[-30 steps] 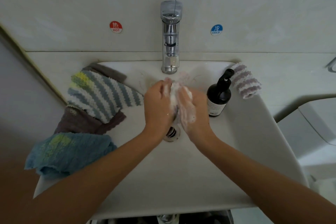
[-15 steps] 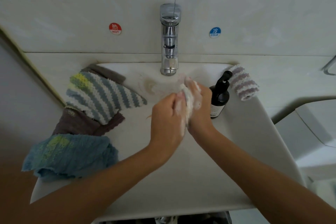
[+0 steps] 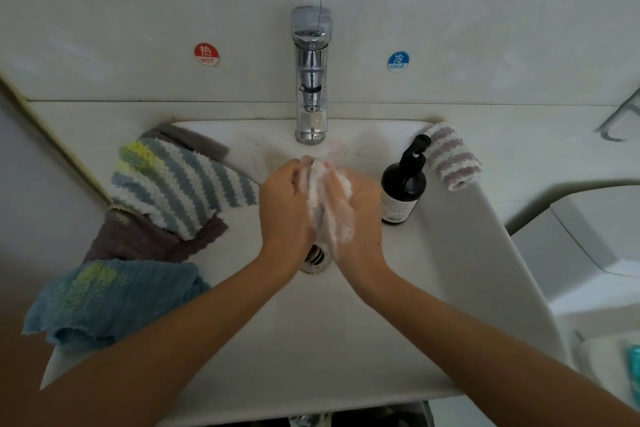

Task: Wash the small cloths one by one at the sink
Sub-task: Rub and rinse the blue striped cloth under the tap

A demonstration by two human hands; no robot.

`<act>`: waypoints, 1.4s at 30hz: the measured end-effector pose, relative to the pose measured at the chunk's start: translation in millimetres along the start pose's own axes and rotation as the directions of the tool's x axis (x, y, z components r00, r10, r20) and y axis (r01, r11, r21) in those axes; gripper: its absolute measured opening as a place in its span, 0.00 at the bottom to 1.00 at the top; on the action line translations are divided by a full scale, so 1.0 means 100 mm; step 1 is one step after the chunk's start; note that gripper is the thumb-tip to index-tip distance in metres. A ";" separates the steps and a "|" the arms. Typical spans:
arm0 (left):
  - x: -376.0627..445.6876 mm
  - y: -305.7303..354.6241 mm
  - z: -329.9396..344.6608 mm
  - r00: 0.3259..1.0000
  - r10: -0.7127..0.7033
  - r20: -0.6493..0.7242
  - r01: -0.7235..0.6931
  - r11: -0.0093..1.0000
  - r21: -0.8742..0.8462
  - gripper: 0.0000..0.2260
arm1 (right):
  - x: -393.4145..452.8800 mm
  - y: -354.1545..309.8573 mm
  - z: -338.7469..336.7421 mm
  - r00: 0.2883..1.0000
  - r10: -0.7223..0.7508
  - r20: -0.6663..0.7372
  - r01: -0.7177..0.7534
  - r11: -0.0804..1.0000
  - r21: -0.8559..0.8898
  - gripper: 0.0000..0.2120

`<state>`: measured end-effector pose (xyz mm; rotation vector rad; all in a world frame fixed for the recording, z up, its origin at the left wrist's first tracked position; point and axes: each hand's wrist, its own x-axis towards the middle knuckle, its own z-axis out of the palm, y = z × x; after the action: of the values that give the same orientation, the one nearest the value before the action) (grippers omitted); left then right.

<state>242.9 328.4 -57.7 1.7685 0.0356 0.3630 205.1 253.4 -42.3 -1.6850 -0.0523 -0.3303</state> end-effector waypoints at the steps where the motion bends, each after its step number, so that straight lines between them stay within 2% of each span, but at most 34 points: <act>1: -0.06 0.02 -0.01 1.000 0.029 -0.002 -0.029 1.000 -0.008 0.19 | 0.04 0.03 0.00 1.000 -0.017 -0.006 0.017 0.999 0.042 0.11; 2: -0.15 0.04 -0.01 0.998 0.069 0.013 -0.069 0.997 -0.019 0.19 | 0.11 0.02 0.00 0.999 -0.033 -0.032 0.036 0.997 0.071 0.14; 3: -0.25 0.09 -0.02 0.993 0.109 0.041 -0.108 0.994 -0.024 0.17 | 0.17 0.01 -0.01 0.997 0.005 -0.081 0.010 0.984 0.176 0.19; 5: -0.33 0.14 0.01 0.987 0.137 0.078 -0.135 0.990 -0.033 0.16 | 0.25 0.06 -0.03 0.986 0.046 -0.159 -0.014 0.980 0.198 0.23; 8: -0.10 0.14 0.05 0.997 0.055 0.047 -0.054 0.998 -0.023 0.19 | 0.11 0.04 0.02 0.984 0.071 -0.162 -0.035 0.976 0.216 0.20; 10: 0.07 0.10 0.00 0.999 0.052 0.007 -0.052 0.999 -0.008 0.20 | 0.05 0.01 0.08 0.995 -0.035 -0.097 0.055 0.976 0.212 0.16; 12: 0.03 0.06 -0.02 0.996 0.094 -0.005 -0.094 0.995 0.032 0.19 | 0.18 0.02 0.09 0.996 -0.044 -0.073 0.056 0.983 0.172 0.16; 14: -0.18 0.05 -0.01 0.982 0.178 0.058 -0.183 0.980 0.078 0.17 | 0.34 0.07 0.03 0.992 0.036 -0.123 -0.020 0.991 0.131 0.19; 16: -0.30 0.07 0.01 0.969 0.223 0.107 -0.228 0.973 0.038 0.16 | 0.31 0.13 -0.05 0.986 0.029 -0.162 -0.014 0.996 0.091 0.22; 18: -0.17 0.05 0.04 0.989 0.132 0.062 -0.131 0.991 -0.013 0.17 | 0.14 0.14 -0.06 0.991 -0.060 -0.121 0.061 0.998 0.000 0.18; 20: -0.01 0.01 0.02 1.000 0.014 0.021 -0.012 0.997 -0.076 0.19 | 0.02 0.12 0.01 0.992 -0.125 -0.022 0.124 0.992 -0.034 0.15; 22: -0.07 -0.02 -0.02 0.999 0.035 0.012 -0.034 0.998 -0.060 0.18 | 0.10 0.13 0.02 0.996 -0.090 -0.007 0.090 0.996 0.015 0.17; 25: -0.33 0.04 -0.02 0.988 0.129 0.084 -0.126 0.991 -0.038 0.15 | 0.29 0.15 -0.03 0.997 -0.029 -0.073 0.030 1.000 0.005 0.20; 27: -0.27 0.06 0.01 0.993 0.089 0.080 -0.084 0.994 -0.072 0.15 | 0.23 0.17 -0.09 0.991 -0.119 -0.058 0.113 0.988 -0.102 0.16; 29: -0.08 0.02 0.03 0.998 -0.042 0.046 0.048 0.988 -0.145 0.18 | 0.09 0.15 -0.10 0.977 -0.202 0.067 0.213 0.937 -0.277 0.11; 30: -0.03 -0.01 0.01 0.996 -0.079 0.040 0.084 0.986 -0.147 0.19 | 0.05 0.14 -0.09 0.972 -0.202 0.120 0.228 0.930 -0.288 0.10; 32: -0.13 -0.02 -0.02 0.997 -0.063 0.041 0.067 0.992 -0.107 0.18 | 0.08 0.16 -0.09 0.977 -0.179 0.119 0.203 0.947 -0.247 0.14; 34: -0.35 0.07 -0.01 0.995 0.057 0.083 -0.050 0.995 -0.081 0.17 | 0.24 0.22 -0.11 0.995 -0.098 -0.002 0.097 0.981 -0.168 0.21; 36: -0.42 0.15 0.03 0.983 0.146 0.112 -0.137 0.987 -0.084 0.18 | 0.32 0.26 -0.12 0.995 -0.065 -0.078 0.052 0.985 -0.165 0.22; 38: -0.24 0.13 0.08 0.996 0.054 0.073 -0.046 0.994 -0.101 0.19 | 0.23 0.27 -0.11 0.994 -0.097 -0.056 0.082 0.971 -0.224 0.20; 40: -0.05 0.04 0.06 0.999 -0.025 0.021 0.027 0.995 -0.098 0.20 | 0.10 0.23 -0.06 0.988 -0.149 0.040 0.155 0.952 -0.266 0.13; 42: -0.04 -0.05 0.01 0.999 -0.046 0.010 0.047 0.995 -0.092 0.19 | 0.11 0.20 -0.02 0.991 -0.110 0.075 0.123 0.973 -0.195 0.15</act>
<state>240.1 327.8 -63.9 1.6751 0.0535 0.3193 220.1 246.3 -58.8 -1.8955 -0.1715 -0.3799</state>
